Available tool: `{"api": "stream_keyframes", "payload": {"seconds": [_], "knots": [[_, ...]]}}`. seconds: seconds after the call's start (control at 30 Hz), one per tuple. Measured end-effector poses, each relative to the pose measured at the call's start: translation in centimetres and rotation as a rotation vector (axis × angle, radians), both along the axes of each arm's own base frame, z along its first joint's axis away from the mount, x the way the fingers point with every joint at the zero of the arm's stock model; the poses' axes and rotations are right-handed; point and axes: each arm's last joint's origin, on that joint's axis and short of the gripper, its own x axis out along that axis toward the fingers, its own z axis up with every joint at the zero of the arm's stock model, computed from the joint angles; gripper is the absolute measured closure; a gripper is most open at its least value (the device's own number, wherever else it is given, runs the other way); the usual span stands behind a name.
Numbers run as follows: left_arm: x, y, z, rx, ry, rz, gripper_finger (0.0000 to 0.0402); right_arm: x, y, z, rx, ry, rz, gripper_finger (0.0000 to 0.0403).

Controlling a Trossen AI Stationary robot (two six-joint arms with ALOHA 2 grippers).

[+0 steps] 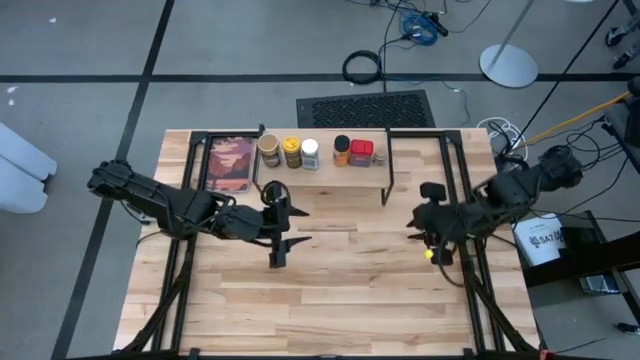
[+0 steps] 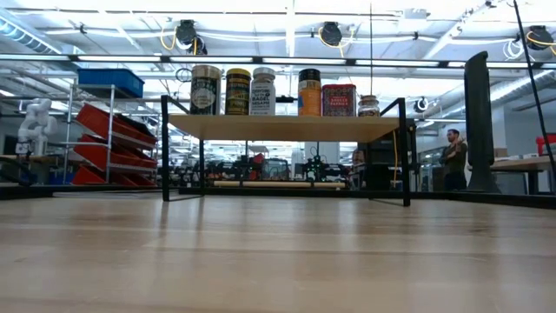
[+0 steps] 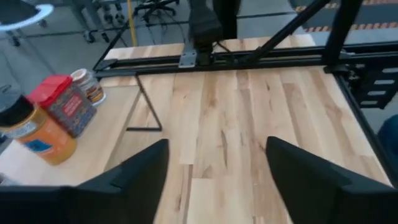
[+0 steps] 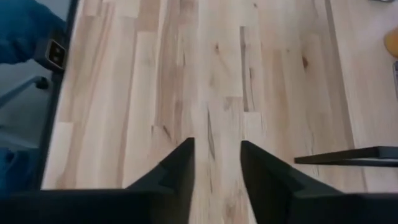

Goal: Shelf spices
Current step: Return to Home Position

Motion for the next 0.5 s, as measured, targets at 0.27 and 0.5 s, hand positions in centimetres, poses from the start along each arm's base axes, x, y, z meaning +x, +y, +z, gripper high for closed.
{"api": "stream_keyframes", "payload": {"seconds": [0.27,0.5], "knots": [[-0.2,0.1,-0.1,0.014,0.008,0.048,0.0248,-0.7,2.5,-2.7,-0.062,-0.014,0.000,0.0379],[-0.1,0.4,-0.1,0.070,0.004,0.043,0.0379,-1.0,2.7,-4.6,-0.123,-0.114,-0.028,0.0398]]}}
